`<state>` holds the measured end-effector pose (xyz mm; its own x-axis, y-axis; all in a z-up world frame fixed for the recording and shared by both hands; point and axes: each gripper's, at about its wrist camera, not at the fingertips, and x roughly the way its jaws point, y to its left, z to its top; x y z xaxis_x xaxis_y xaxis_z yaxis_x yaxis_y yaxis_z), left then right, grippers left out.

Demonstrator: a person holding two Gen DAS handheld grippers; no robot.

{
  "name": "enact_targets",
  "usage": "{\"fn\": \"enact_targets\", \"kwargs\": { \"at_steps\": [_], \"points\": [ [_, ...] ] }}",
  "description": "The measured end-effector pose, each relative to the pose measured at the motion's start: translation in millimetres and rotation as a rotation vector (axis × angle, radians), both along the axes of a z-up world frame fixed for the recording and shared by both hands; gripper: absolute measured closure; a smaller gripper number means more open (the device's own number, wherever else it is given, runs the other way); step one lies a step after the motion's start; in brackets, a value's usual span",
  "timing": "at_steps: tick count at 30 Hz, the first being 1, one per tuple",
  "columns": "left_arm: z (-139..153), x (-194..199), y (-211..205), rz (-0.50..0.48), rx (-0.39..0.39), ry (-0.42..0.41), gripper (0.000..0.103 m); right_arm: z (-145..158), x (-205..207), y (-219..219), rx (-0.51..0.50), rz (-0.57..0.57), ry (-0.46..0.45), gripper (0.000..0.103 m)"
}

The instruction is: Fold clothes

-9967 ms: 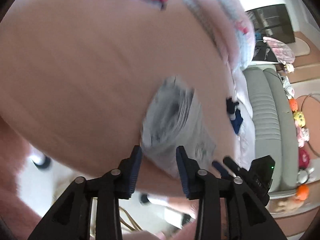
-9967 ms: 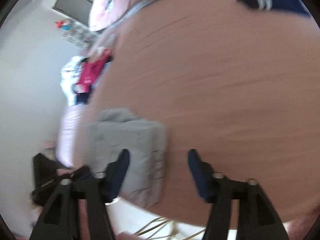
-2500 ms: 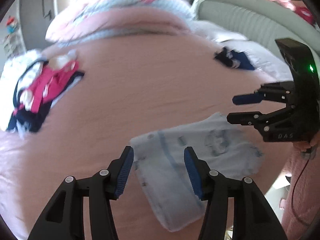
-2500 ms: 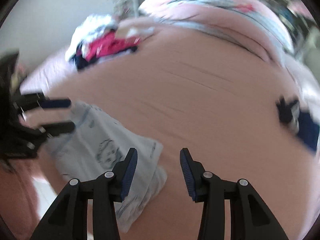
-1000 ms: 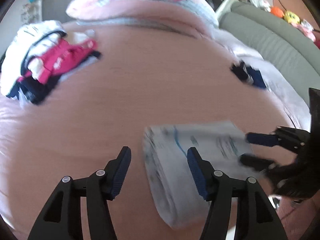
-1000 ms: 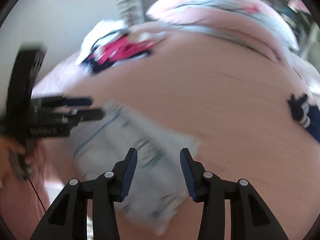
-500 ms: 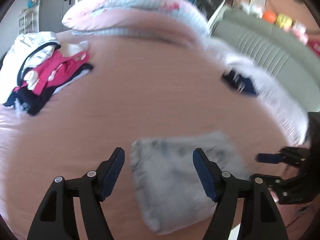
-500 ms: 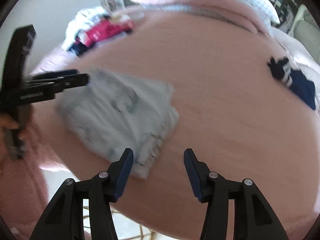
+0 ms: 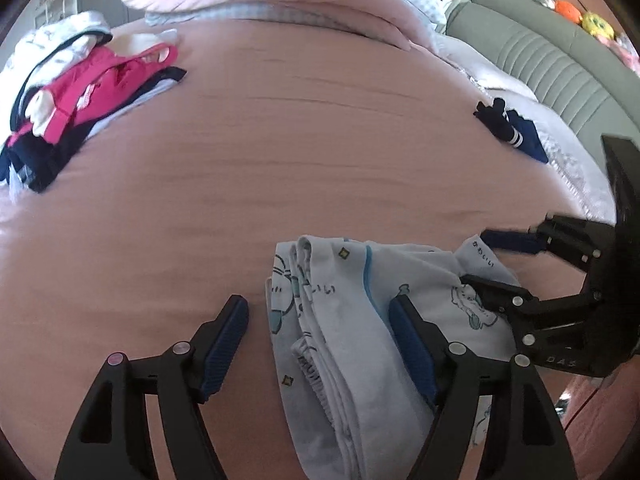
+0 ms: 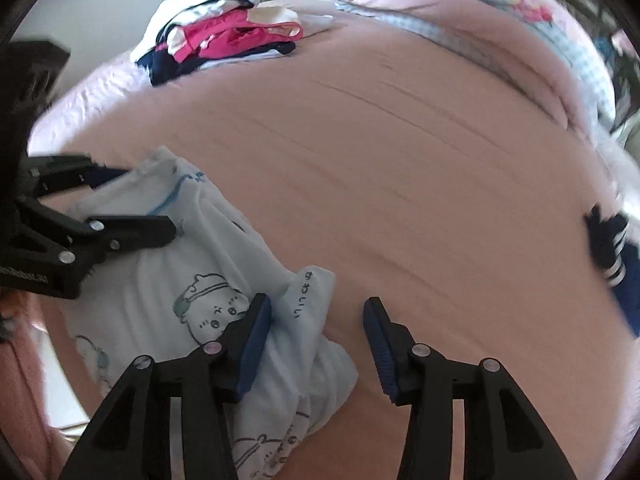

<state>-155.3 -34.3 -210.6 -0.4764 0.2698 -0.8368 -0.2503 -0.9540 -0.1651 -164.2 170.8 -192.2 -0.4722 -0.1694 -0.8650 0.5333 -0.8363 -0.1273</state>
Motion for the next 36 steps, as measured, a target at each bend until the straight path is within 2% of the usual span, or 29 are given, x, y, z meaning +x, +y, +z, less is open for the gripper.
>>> {"fn": "enact_targets", "kwargs": {
  "at_steps": [2,6,8,10,12,13,15,18,19,21,23,25,26,30,32,34,36],
  "points": [
    [2,1,-1,0.000,-0.009,0.013,0.029,0,1,-3,0.060,-0.024,0.060,0.053],
    [8,-2,-17,0.063,0.006,0.032,0.030,2,-16,23,0.067,-0.207,0.082,0.053],
    [13,-1,-24,0.102,0.005,0.062,0.030,2,-20,41,0.106,-0.299,0.089,0.054],
    [23,1,-31,0.128,0.059,0.097,0.033,4,-21,55,0.081,-0.330,0.094,0.054],
    [34,3,-29,0.087,0.115,0.132,0.033,14,-16,68,-0.002,-0.363,0.087,0.055],
    [36,4,-24,0.047,0.110,0.137,0.033,20,-12,71,-0.046,-0.369,0.092,0.055],
    [28,3,-6,-0.049,0.091,0.093,0.033,32,-5,61,-0.109,-0.332,0.125,0.055],
    [10,-1,17,-0.113,-0.013,0.037,0.032,43,8,25,-0.167,-0.165,0.142,0.055],
    [10,-5,13,-0.092,-0.015,0.038,0.032,39,12,14,-0.153,-0.121,0.137,0.055],
    [8,-13,4,-0.049,-0.019,0.040,0.032,20,15,-6,-0.061,-0.082,0.121,0.055],
    [5,-21,-6,-0.005,-0.015,0.036,0.032,6,17,-11,-0.034,-0.095,0.127,0.055],
    [-5,-30,-27,0.053,0.059,-0.021,0.030,2,16,-4,-0.047,-0.152,0.136,0.055],
    [-5,-30,-26,0.060,0.070,-0.022,0.030,1,16,0,-0.057,-0.186,0.139,0.055],
    [3,-20,-17,0.056,-0.025,0.048,0.030,1,10,17,-0.078,-0.295,0.130,0.054],
    [5,-20,-23,0.102,0.012,0.046,0.030,-1,-1,32,-0.087,-0.356,0.121,0.054],
    [9,-21,-36,0.169,0.054,0.065,0.030,-6,-5,46,-0.052,-0.432,0.127,0.054],
    [14,-24,-48,0.239,0.075,0.098,0.030,-6,-7,62,-0.100,-0.480,0.104,0.054]
  ]
}}
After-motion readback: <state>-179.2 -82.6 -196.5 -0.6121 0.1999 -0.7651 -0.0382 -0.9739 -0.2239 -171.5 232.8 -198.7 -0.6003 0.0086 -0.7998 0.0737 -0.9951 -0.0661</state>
